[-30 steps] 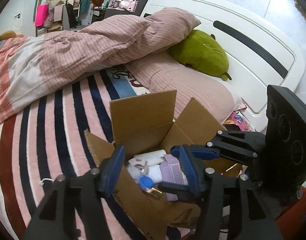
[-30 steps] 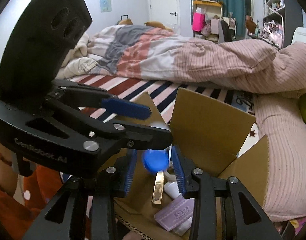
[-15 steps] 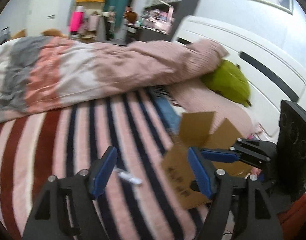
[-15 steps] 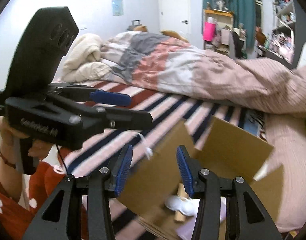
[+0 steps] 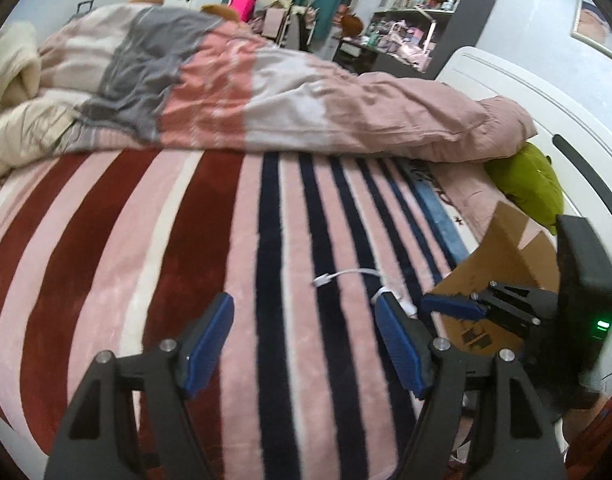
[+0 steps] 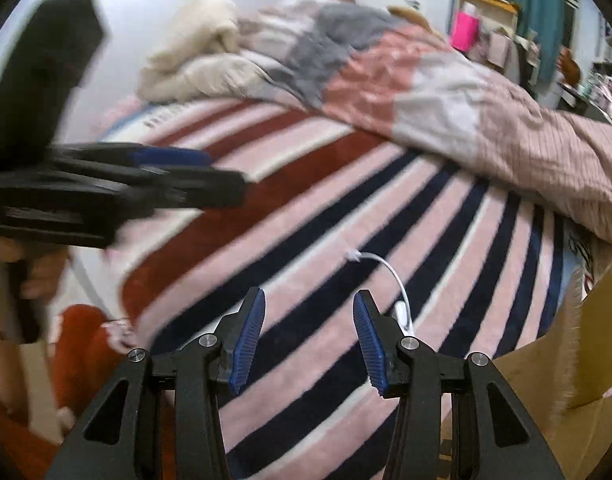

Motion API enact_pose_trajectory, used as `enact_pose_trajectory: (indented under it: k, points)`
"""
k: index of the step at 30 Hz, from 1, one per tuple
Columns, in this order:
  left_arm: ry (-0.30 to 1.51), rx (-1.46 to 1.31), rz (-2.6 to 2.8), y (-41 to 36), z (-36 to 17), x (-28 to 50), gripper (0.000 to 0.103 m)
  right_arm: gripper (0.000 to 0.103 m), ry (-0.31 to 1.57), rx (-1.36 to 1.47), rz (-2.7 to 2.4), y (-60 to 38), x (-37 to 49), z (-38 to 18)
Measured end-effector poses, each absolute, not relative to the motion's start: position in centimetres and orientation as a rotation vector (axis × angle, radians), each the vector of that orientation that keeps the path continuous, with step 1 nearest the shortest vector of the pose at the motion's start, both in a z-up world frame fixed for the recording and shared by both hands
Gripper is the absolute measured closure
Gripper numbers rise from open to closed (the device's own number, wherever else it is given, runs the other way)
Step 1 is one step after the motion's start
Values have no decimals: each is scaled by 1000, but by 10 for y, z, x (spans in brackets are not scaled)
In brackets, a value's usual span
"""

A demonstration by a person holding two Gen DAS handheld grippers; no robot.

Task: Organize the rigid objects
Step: 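Move the right tool to the white adapter and grasp it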

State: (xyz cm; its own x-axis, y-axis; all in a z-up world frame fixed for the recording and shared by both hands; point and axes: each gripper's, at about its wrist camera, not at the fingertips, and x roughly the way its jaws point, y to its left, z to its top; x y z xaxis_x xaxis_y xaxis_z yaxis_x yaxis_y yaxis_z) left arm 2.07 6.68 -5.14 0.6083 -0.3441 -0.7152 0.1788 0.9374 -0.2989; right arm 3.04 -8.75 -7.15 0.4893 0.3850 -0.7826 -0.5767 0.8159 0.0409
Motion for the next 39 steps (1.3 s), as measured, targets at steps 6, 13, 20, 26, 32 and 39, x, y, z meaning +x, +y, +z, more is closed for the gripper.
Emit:
enact_pose_trajectory:
  k: [6, 13, 20, 26, 32, 39]
  points:
    - [905, -223, -273, 85, -69, 25, 33, 61, 913, -222, 371, -91, 58, -116]
    - [925, -229, -268, 89, -77, 29, 33, 61, 925, -231, 381, -88, 65, -128]
    - [926, -211, -265, 83, -74, 27, 33, 61, 904, -225, 508, -80, 50, -117]
    - [927, -204, -261, 80, -71, 26, 33, 38, 938, -248, 414, -95, 61, -138]
    - [935, -195, -260, 76, -69, 26, 33, 63, 950, -205, 449, -103, 61, -152]
    - [925, -183, -274, 69, -63, 22, 33, 78, 981, -148, 514, -103, 52, -141]
